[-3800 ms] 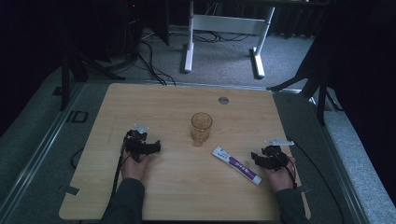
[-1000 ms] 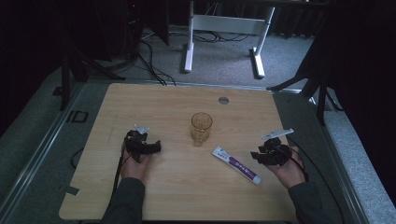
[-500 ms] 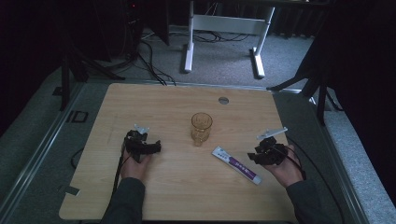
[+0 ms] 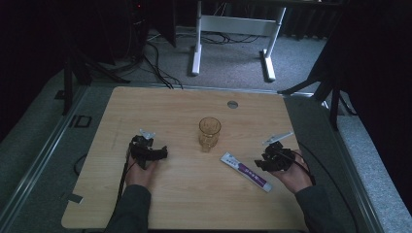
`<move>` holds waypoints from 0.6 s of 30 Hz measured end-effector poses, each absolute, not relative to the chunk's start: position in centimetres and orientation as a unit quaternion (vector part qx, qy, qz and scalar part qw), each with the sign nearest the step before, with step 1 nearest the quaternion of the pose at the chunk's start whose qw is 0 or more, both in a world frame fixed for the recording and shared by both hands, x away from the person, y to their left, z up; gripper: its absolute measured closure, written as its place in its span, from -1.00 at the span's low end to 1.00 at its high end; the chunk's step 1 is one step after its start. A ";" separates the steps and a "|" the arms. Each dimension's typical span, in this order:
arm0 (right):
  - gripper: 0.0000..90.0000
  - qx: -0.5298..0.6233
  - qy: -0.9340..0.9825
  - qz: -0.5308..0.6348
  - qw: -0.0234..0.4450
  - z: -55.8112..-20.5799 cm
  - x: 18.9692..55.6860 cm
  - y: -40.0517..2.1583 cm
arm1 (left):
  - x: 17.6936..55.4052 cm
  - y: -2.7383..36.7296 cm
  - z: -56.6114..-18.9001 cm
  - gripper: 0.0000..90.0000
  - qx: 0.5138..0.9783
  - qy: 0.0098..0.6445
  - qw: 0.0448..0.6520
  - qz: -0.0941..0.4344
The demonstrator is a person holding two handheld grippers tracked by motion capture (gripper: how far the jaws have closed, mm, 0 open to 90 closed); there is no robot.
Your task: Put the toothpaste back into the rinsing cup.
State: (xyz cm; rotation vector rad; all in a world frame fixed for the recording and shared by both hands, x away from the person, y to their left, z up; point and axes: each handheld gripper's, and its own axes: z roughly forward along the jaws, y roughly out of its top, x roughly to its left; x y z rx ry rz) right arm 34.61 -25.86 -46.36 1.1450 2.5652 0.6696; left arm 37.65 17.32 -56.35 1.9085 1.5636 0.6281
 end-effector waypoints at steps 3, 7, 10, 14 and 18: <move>0.25 0.391 0.883 0.228 0.125 -46.3 34.7 -25.6 | 37.7 17.3 -56.3 -0.80 0.717 0.587 0.293 0.236; 0.25 0.390 0.885 0.225 0.122 -46.3 34.9 -25.3 | 37.7 17.3 -56.3 -0.80 0.717 0.587 0.294 0.236; 0.25 0.385 0.887 0.224 0.121 -46.3 35.0 -25.1 | 37.7 17.3 -56.3 -0.80 0.717 0.587 0.293 0.236; 0.25 0.384 0.889 0.219 0.118 -46.2 35.2 -25.0 | 37.7 17.3 -56.3 -0.80 0.717 0.587 0.293 0.236; 0.25 0.382 0.892 0.214 0.114 -46.2 35.3 -24.9 | 37.7 17.3 -56.3 -0.80 0.717 0.587 0.293 0.236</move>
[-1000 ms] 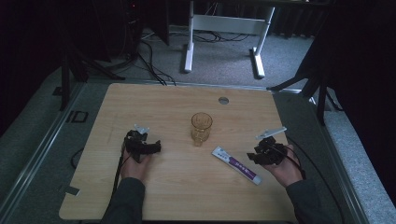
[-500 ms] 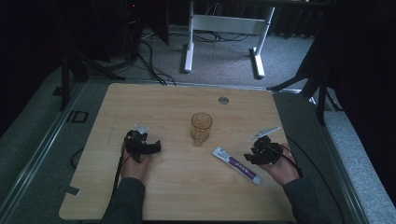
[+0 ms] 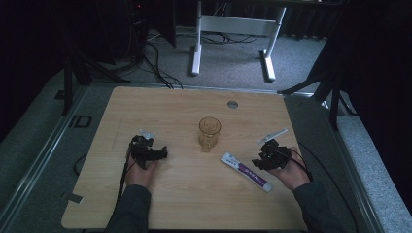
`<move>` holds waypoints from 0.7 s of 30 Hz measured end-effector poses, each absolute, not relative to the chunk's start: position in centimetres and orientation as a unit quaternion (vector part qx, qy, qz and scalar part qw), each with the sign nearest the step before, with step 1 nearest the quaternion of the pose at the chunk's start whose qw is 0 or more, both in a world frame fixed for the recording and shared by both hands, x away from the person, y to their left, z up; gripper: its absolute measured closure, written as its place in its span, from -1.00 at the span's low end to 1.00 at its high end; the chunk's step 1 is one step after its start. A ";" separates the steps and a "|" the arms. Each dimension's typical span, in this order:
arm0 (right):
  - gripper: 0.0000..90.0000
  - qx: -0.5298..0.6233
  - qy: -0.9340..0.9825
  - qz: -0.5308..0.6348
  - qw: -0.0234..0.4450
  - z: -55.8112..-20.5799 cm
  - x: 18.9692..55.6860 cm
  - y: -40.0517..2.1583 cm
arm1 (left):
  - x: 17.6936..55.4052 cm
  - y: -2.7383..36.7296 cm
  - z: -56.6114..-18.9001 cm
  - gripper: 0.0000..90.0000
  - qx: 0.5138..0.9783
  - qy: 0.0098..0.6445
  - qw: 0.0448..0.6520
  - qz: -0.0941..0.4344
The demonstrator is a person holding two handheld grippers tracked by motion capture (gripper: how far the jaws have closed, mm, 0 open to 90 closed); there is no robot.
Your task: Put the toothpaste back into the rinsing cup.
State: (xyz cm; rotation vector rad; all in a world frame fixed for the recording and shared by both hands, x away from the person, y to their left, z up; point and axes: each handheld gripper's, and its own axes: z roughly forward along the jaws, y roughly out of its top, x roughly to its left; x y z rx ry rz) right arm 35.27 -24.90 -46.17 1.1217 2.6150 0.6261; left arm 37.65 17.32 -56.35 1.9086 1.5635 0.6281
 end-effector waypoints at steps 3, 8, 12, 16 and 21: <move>0.25 0.382 0.893 0.210 0.112 -46.1 35.3 -24.9 | 37.7 17.3 -56.3 -0.80 0.717 0.587 0.293 0.236; 0.24 0.379 0.895 0.206 0.110 -46.0 35.5 -24.8 | 37.7 17.3 -56.3 -0.80 0.717 0.587 0.294 0.236; 0.24 0.376 0.898 0.201 0.108 -46.0 35.6 -24.6 | 37.7 17.3 -56.3 -0.80 0.717 0.587 0.293 0.236; 0.24 0.374 0.900 0.197 0.106 -46.0 35.6 -24.4 | 37.7 17.3 -56.3 -0.80 0.717 0.587 0.293 0.236; 0.24 0.369 0.904 0.190 0.103 -46.0 35.7 -24.1 | 37.7 17.3 -56.3 -0.80 0.717 0.587 0.293 0.236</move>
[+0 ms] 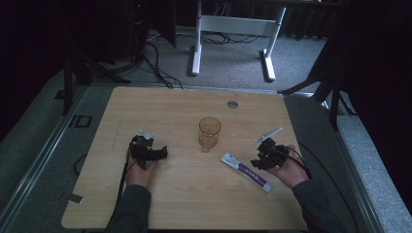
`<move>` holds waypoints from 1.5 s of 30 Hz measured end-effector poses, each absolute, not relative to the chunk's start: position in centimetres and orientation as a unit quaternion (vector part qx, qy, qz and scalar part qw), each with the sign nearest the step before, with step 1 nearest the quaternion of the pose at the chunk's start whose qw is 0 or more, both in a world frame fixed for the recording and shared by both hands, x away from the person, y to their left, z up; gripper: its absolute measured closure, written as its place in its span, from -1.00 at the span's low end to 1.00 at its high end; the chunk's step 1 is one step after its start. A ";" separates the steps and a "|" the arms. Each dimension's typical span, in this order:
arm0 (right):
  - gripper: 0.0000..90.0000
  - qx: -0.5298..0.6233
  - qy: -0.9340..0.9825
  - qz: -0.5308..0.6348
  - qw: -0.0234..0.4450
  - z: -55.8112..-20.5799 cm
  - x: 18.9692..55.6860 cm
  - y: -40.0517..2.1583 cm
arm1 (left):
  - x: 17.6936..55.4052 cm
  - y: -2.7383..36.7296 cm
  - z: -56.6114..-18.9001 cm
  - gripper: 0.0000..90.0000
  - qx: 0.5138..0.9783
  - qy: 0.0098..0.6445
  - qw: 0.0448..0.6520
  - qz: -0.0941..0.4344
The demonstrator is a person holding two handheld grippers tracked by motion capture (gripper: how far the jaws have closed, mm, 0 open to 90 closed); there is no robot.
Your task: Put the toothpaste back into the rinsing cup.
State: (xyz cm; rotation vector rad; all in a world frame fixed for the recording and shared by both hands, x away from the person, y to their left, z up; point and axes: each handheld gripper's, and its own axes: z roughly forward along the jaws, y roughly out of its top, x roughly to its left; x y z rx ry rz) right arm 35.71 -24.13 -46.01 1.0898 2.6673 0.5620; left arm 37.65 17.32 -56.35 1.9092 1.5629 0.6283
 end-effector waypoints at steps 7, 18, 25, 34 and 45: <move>0.24 0.364 0.908 0.183 0.099 -46.0 35.8 -23.7 | 37.7 17.3 -56.3 -0.80 0.717 0.587 0.293 0.236; 0.24 0.361 0.912 0.170 0.093 -46.1 36.0 -23.4 | 37.7 17.3 -56.4 -0.80 0.717 0.587 0.294 0.236; 0.24 0.357 0.916 0.161 0.088 -46.4 36.1 -23.2 | 37.7 17.3 -56.3 -0.80 0.717 0.587 0.293 0.236; 0.24 0.354 0.919 0.150 0.085 -46.4 36.3 -23.0 | 37.7 17.3 -56.3 -0.80 0.717 0.587 0.294 0.236; 0.25 0.350 0.923 0.138 0.076 -46.6 36.4 -22.6 | 37.7 17.3 -56.3 -0.80 0.717 0.587 0.293 0.236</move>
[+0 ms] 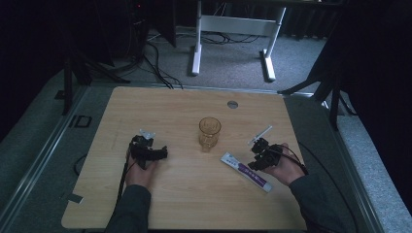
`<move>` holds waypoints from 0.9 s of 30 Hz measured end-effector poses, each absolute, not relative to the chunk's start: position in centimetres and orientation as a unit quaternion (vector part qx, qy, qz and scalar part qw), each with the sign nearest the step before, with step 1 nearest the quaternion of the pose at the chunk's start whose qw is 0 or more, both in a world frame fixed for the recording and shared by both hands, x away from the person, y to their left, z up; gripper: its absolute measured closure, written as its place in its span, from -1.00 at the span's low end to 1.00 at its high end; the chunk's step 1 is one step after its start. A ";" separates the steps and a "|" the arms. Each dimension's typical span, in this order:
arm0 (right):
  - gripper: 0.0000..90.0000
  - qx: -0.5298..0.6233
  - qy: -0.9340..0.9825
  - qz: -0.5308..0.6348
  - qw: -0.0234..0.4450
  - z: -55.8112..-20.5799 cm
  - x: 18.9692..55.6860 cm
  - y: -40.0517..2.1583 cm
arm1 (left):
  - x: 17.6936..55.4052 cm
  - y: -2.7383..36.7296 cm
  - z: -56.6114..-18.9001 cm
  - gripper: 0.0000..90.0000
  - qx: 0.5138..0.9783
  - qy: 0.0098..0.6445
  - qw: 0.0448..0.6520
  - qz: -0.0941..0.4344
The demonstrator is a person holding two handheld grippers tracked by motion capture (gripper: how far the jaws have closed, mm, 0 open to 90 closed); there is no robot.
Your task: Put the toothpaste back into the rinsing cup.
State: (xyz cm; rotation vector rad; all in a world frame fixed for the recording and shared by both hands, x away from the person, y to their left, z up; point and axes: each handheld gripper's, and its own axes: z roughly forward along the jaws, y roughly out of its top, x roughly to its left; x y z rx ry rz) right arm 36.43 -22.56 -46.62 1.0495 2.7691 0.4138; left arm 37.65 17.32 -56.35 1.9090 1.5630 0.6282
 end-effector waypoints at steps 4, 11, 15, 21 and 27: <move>0.26 0.345 0.926 0.131 0.074 -46.8 36.5 -22.3 | 37.6 17.3 -56.3 -0.80 0.717 0.587 0.293 0.236; 0.28 0.339 0.930 0.125 0.071 -47.0 36.5 -22.0 | 37.7 17.3 -56.4 -0.80 0.717 0.587 0.294 0.236; 0.29 0.336 0.932 0.119 0.069 -47.1 36.5 -21.8 | 37.7 17.3 -56.3 -0.80 0.717 0.587 0.293 0.236; 0.29 0.330 0.934 0.115 0.066 -47.2 36.5 -21.3 | 37.7 17.3 -56.3 -0.80 0.717 0.587 0.293 0.236; 0.29 0.328 0.936 0.108 0.062 -47.5 36.6 -21.1 | 37.7 17.3 -56.3 -0.80 0.717 0.587 0.294 0.236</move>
